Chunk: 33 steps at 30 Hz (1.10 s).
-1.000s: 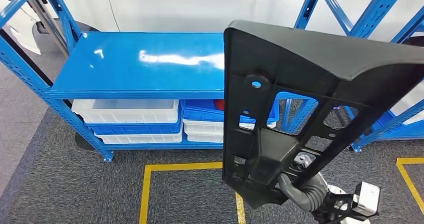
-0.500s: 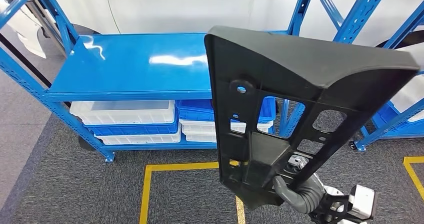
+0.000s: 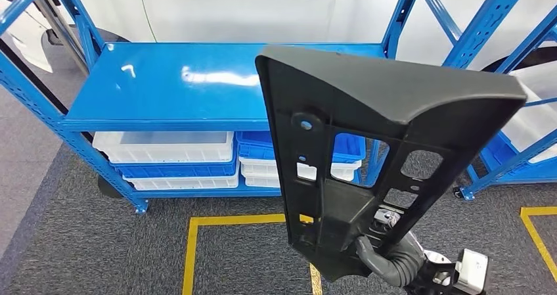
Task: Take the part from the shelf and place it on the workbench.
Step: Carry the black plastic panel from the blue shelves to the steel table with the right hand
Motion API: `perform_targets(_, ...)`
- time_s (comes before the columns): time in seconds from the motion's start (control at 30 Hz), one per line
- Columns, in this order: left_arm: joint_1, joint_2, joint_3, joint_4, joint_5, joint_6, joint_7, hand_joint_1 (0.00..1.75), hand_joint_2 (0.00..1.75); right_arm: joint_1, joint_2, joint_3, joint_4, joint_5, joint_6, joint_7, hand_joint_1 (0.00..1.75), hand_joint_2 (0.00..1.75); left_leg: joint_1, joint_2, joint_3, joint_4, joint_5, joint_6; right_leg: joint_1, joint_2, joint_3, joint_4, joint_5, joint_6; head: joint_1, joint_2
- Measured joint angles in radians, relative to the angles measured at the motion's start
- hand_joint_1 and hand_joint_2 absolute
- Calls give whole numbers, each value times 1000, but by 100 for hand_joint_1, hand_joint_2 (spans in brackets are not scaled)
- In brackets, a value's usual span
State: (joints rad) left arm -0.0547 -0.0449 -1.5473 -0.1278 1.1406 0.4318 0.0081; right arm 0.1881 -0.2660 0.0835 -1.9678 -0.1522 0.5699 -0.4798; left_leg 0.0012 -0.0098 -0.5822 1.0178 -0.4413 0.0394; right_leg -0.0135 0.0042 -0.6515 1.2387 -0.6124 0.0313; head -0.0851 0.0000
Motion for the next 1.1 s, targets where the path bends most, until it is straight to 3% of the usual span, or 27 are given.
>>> perform_targets(0.03,0,0,0,0,2,-1,1,0,175,0,0,0,0,1,-1,2,175,175,-1,0,-2,1,1,0,-1,0,-16,40,-14,2,0,0)
perform_targets(0.07,0,0,0,0,4,-1,1,0,175,0,0,0,0,2,-2,3,175,175,-1,0,-4,2,1,0,-2,0,-16,46,-8,3,0,0)
perform_targets(0.1,0,0,0,0,4,-1,1,0,175,0,0,0,0,3,-3,4,175,175,-1,-1,-5,4,2,-1,-2,0,4,14,16,2,0,0)
perform_targets(0.17,-1,0,0,0,4,-1,1,0,175,-2,0,1,0,3,-5,4,175,175,-2,-2,-6,6,3,-5,-2,1,75,-119,79,-3,0,0)
perform_targets(0.23,-2,0,0,0,4,-1,1,0,175,-3,0,1,-1,3,-7,5,175,175,-5,-5,-10,9,8,-14,3,3,116,-207,112,-13,0,0)
perform_targets(0.37,-3,1,0,0,2,0,2,0,175,-3,1,2,-2,5,-12,15,175,175,-7,-8,-22,12,11,-38,3,0,103,-220,134,-37,0,0)
perform_targets(0.43,-5,2,0,0,-2,0,4,0,175,-4,2,3,-4,7,-14,19,175,175,-6,-8,-48,72,-47,-47,-1,-5,90,-225,150,-50,0,0)
perform_targets(0.5,-9,2,0,0,-7,0,6,0,175,-5,6,4,-6,10,-18,26,175,175,-5,-8,-90,201,-138,-54,1,-8,71,-224,165,-56,0,0)
perform_targets(0.57,-12,2,0,0,-11,-1,9,0,175,-4,9,4,-8,12,-21,33,175,175,-5,-8,-104,290,-183,-57,3,-9,50,-221,179,-56,0,0)
perform_targets(0.6,-11,2,0,0,-13,-1,10,0,175,-4,10,4,-8,13,-22,35,175,175,-5,-8,-84,282,-179,-57,4,-9,38,-218,187,-55,0,0)
perform_targets(0.63,-9,3,0,0,-15,-1,12,0,175,-4,11,4,-9,14,-23,36,175,175,-5,-8,-47,235,-161,-55,4,-8,28,-215,194,-53,0,0)
perform_targets(0.7,-4,3,0,0,-17,-2,17,0,175,-6,11,4,-9,15,-24,36,175,175,-6,-8,51,87,-120,-48,6,-6,10,-209,207,-46,0,0)
perform_targets(0.73,-2,3,0,0,-18,-2,19,0,175,-7,12,4,-9,15,-24,36,175,175,-7,-9,83,31,-105,-42,7,-5,4,-207,214,-41,0,0)
perform_targets(0.77,0,3,0,0,-17,-2,19,0,175,-10,12,4,-10,15,-22,36,175,175,-9,-10,99,0,-96,-34,9,-4,0,-206,221,-34,0,0)
perform_targets(0.87,1,1,0,0,-15,-1,18,0,175,-21,12,5,-7,8,-12,35,175,175,-12,-10,84,-6,-70,-12,7,-3,-8,-209,240,-15,0,0)
perform_targets(0.9,0,0,0,0,-14,-1,17,0,175,-24,11,5,-4,6,-10,34,175,175,-10,-8,75,-8,-58,-5,5,-2,-15,-201,225,-9,0,0)
perform_targets(0.93,0,-1,0,0,-13,0,16,0,175,-27,11,5,-2,4,-10,34,175,175,-8,-5,64,-10,-45,1,3,-2,-26,-175,190,-4,0,0)
perform_targets(1.03,-3,-1,0,0,-11,1,12,0,175,-33,11,5,5,-1,-8,33,175,175,-8,0,20,-10,-11,10,-1,-3,-61,-12,41,8,0,0)
perform_targets(1.07,-4,-1,0,0,-11,1,11,0,175,-34,10,5,8,-2,-7,33,175,175,-8,0,4,-10,-1,10,-1,-3,-61,34,25,9,0,0)
perform_targets(1.1,-4,-1,0,0,-11,3,10,0,175,-34,10,5,9,-5,-6,32,175,175,-9,0,-12,-9,9,9,0,-3,-49,54,35,8,0,0)
